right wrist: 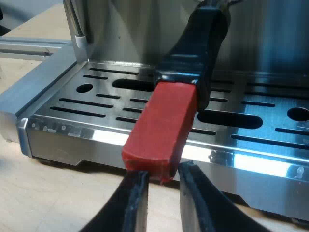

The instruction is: Grind coffee beans and then tamp

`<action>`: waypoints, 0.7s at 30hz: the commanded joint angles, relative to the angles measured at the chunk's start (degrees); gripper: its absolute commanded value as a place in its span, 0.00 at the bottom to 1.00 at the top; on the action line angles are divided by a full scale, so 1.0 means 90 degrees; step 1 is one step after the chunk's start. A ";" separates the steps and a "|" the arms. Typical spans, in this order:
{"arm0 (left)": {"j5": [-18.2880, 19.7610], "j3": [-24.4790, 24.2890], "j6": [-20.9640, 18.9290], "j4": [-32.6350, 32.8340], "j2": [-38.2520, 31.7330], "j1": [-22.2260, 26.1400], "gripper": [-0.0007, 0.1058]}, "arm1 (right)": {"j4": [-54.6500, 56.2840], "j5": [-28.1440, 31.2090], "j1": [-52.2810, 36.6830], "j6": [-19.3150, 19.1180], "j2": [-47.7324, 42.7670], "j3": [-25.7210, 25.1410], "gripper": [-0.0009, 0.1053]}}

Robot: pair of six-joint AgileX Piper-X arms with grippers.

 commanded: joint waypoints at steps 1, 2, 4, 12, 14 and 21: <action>0.0041 -0.0008 -0.0065 -0.0055 0.0009 -0.0022 0.69 | -0.0430 0.0943 -0.0309 0.0021 -0.0009 -0.0122 0.19; 0.0041 -0.0008 -0.0065 -0.0055 0.0009 -0.0022 0.69 | -0.0430 0.0908 -0.0287 0.0021 -0.0009 -0.0122 0.19; 0.0041 -0.0008 -0.0065 -0.0055 0.0009 -0.0022 0.69 | -0.0366 0.0895 -0.0167 0.0021 -0.0022 -0.0122 0.19; 0.0041 -0.0008 -0.0065 -0.0055 0.0009 -0.0022 0.69 | 0.0360 0.1474 0.0458 0.0045 -0.0025 -0.0122 0.19; 0.0041 -0.0008 -0.0065 -0.0055 0.0009 -0.0022 0.69 | 0.0547 0.1513 0.0641 0.0045 -0.0025 -0.0122 0.19; 0.0041 -0.0008 -0.0065 -0.0055 0.0009 -0.0022 0.69 | 0.0968 0.1531 0.1047 0.0085 -0.0025 -0.0122 0.19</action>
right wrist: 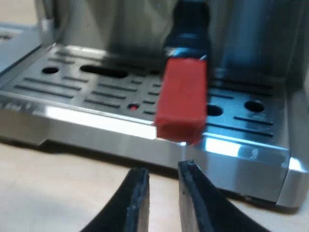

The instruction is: Grind coffee beans and then tamp

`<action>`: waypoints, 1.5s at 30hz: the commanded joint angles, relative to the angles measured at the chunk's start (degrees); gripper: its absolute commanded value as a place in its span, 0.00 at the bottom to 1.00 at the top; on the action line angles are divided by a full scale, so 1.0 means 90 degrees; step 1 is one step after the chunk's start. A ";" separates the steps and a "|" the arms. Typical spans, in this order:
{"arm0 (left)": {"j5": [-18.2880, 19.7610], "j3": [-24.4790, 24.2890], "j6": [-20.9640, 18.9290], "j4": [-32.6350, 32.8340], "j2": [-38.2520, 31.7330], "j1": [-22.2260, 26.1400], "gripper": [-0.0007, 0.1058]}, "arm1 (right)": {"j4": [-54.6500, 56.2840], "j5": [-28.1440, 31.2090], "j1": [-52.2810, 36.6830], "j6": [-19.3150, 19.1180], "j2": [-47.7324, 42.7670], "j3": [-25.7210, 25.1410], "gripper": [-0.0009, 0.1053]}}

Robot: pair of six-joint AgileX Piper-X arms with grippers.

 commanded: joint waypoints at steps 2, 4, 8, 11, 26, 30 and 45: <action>0.0041 -0.0008 -0.0065 -0.0032 0.0009 -0.0022 0.69 | 0.0138 0.0104 0.0129 0.0047 -0.0025 -0.0050 0.19; 0.0041 -0.0008 -0.0065 -0.0026 0.0009 -0.0022 0.69 | 0.0145 0.0148 0.0211 0.0046 -0.0025 -0.0050 0.19; 0.0041 -0.0035 -0.0065 -0.0026 0.0009 -0.0022 0.69 | 0.0144 0.0810 0.0739 0.0046 -0.0248 -0.0050 0.23; 0.0101 -0.0050 -0.0065 -0.0026 0.0009 -0.0022 0.69 | 0.0144 0.1006 0.0950 0.0015 -0.0453 -0.0050 0.39; 0.0233 -0.0050 -0.0065 -0.0074 0.0009 -0.0022 0.69 | 0.2640 0.0898 0.1123 0.0085 -0.1603 -0.1131 0.63; 0.0233 -0.0050 -0.0065 -0.0074 0.0009 -0.0022 0.69 | 0.3422 0.0218 0.0667 0.0980 -0.1603 -0.1436 0.63; 0.0280 -0.0050 -0.0065 -0.0316 0.0009 -0.0022 0.69 | 0.4944 -0.2752 -0.1548 0.1720 -0.1585 -0.2024 0.63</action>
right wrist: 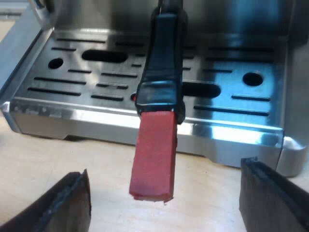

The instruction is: Grind coffee beans and then tamp

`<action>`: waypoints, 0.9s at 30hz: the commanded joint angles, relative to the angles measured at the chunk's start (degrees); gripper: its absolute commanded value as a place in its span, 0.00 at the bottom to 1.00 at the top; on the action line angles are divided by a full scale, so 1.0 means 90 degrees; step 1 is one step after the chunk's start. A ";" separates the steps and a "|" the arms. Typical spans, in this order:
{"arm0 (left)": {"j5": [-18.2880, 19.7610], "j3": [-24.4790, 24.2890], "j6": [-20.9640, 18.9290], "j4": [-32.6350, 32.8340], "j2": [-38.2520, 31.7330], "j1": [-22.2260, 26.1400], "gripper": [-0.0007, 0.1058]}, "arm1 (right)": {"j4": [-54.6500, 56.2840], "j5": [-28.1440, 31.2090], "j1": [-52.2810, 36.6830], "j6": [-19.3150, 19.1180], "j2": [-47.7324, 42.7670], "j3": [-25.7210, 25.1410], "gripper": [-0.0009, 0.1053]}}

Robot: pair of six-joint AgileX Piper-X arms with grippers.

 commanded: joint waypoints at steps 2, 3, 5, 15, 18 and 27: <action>0.0021 -0.0050 -0.0065 -0.0242 0.0009 -0.0022 0.69 | 0.0020 -0.0442 -0.0238 0.0008 0.0011 -0.0086 0.63; 0.0006 -0.0050 -0.0065 -0.0244 0.0009 -0.0022 0.69 | 0.0020 -0.0471 -0.0256 0.0008 0.0011 -0.0081 0.63; 0.0006 -0.0050 -0.0065 -0.0241 0.0009 -0.0022 0.69 | 0.0020 -0.0469 -0.0261 -0.0031 0.0095 -0.0112 0.63; 0.0006 -0.0050 -0.0065 -0.0241 0.0009 -0.0022 0.69 | -0.0005 -0.0385 -0.0297 -0.0242 0.0885 -0.0524 0.63; 0.0006 -0.0050 -0.0065 -0.0228 0.0009 -0.0022 0.69 | -0.0027 -0.0397 -0.0419 -0.0245 0.1074 -0.0523 0.63; 0.0018 -0.0050 -0.0065 -0.0196 0.0009 -0.0022 0.69 | -0.0423 -0.0715 -0.0929 -0.0233 0.1318 -0.0507 0.63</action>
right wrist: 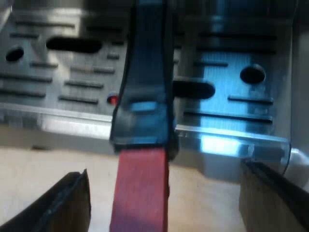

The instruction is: Grind coffee beans and then tamp

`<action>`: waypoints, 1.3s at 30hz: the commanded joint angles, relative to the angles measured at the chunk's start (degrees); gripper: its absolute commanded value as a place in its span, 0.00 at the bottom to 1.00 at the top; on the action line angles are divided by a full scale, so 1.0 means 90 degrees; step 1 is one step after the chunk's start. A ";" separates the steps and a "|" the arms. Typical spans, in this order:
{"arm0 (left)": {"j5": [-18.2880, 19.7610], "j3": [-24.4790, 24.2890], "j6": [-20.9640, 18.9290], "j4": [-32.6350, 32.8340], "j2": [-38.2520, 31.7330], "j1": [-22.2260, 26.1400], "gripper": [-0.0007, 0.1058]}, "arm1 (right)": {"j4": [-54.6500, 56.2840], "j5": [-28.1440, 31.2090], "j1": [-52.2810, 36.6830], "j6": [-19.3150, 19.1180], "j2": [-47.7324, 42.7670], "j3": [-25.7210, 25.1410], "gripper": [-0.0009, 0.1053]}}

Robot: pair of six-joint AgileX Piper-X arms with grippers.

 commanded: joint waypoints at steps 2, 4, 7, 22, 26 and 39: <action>0.0018 -0.0050 -0.0065 -0.0077 0.0009 -0.0022 0.69 | -0.0094 -0.0588 -0.0266 -0.0094 0.0062 -0.0020 0.63; 0.0018 -0.0050 -0.0065 -0.0074 0.0009 -0.0022 0.69 | -0.0094 -0.0744 -0.0331 -0.0263 0.0129 -0.0020 0.63; 0.0018 -0.0050 -0.0065 -0.0079 0.0009 -0.0022 0.69 | -0.0136 -0.0861 -0.0335 -0.0479 0.0208 -0.0020 0.63; 0.0018 -0.0050 -0.0065 -0.0079 0.0009 -0.0022 0.69 | -0.0656 -0.0932 -0.0335 -0.0760 0.0269 0.0227 0.59; 0.0018 -0.0050 -0.0065 -0.0079 0.0009 -0.0022 0.69 | -0.0847 -0.0919 -0.0335 -0.0785 0.0269 0.0225 0.59; 0.0018 -0.0050 -0.0065 -0.0071 0.0009 -0.0022 0.69 | -0.0797 -0.0959 -0.0335 -0.0784 0.0269 0.0385 0.59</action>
